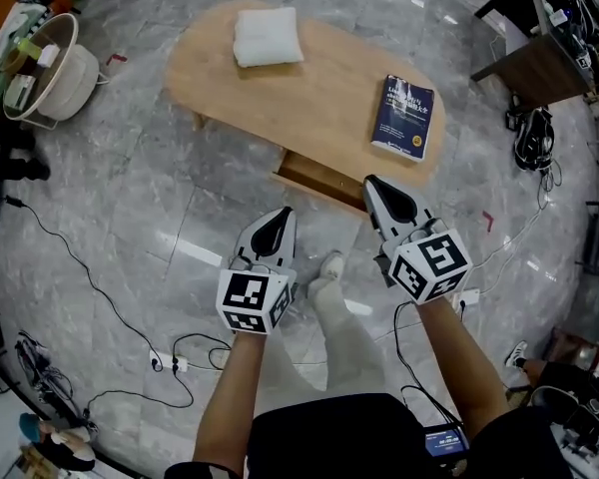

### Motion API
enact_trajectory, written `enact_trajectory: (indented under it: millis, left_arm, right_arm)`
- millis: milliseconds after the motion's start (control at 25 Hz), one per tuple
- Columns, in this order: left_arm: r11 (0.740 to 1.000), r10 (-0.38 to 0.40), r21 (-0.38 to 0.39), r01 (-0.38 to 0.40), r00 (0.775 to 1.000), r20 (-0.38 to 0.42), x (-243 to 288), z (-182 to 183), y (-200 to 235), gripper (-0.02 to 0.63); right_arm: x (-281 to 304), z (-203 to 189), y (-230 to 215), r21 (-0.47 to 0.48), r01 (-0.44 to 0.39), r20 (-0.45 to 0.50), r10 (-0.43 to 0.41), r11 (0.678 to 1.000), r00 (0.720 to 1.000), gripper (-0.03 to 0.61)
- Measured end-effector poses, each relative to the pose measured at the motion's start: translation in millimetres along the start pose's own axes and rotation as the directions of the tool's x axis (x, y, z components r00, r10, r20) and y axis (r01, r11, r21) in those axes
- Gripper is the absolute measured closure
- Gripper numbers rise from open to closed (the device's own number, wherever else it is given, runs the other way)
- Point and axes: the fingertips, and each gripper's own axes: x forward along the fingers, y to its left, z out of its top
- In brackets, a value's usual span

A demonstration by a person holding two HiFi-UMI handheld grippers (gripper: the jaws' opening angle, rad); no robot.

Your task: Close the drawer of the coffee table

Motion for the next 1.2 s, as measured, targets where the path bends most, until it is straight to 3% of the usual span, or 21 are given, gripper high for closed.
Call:
enact_trajectory:
  millis: [480,1200]
  left_arm:
    - [0.998,-0.002,-0.065,0.003,1.0,0.009,20.6,-35.4,7.3,0.612]
    - [0.996,-0.024,-0.093,0.014,0.994,-0.108,47.6,-112.5,7.2,0.612]
  right_arm:
    - [10.3,-43.4,-9.8,0.006,0.009,-0.046,-0.009,1.0,0.999,0.565]
    - [35.0,-98.2,-26.3,0.001,0.014,-0.074,-0.014,1.0,0.997,0.565]
